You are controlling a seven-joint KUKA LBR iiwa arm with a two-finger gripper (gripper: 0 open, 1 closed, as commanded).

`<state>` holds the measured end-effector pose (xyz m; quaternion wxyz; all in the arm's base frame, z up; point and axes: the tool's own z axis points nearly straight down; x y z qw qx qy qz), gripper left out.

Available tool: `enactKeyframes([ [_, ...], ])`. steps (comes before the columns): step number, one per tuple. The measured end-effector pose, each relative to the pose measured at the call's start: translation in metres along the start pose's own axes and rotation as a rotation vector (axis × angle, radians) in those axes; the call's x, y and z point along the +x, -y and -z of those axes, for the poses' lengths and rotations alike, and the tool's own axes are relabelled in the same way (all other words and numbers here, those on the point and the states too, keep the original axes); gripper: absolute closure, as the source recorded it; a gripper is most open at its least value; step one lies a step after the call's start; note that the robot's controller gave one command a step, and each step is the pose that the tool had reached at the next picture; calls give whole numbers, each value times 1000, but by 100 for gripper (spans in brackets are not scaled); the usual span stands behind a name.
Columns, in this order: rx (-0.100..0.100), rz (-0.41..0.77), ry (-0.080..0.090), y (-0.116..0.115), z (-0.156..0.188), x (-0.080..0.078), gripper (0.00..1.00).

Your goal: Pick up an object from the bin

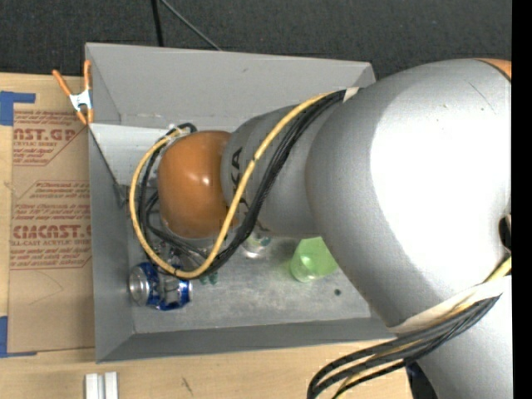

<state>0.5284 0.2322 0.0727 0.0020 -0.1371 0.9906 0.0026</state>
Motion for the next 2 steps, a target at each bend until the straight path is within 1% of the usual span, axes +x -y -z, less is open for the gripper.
enactKeyframes([
  [1, 3, 73, -3, 5, 7, -28, 100],
  [2, 4, 72, 6, 3, 131, -16, 100],
])
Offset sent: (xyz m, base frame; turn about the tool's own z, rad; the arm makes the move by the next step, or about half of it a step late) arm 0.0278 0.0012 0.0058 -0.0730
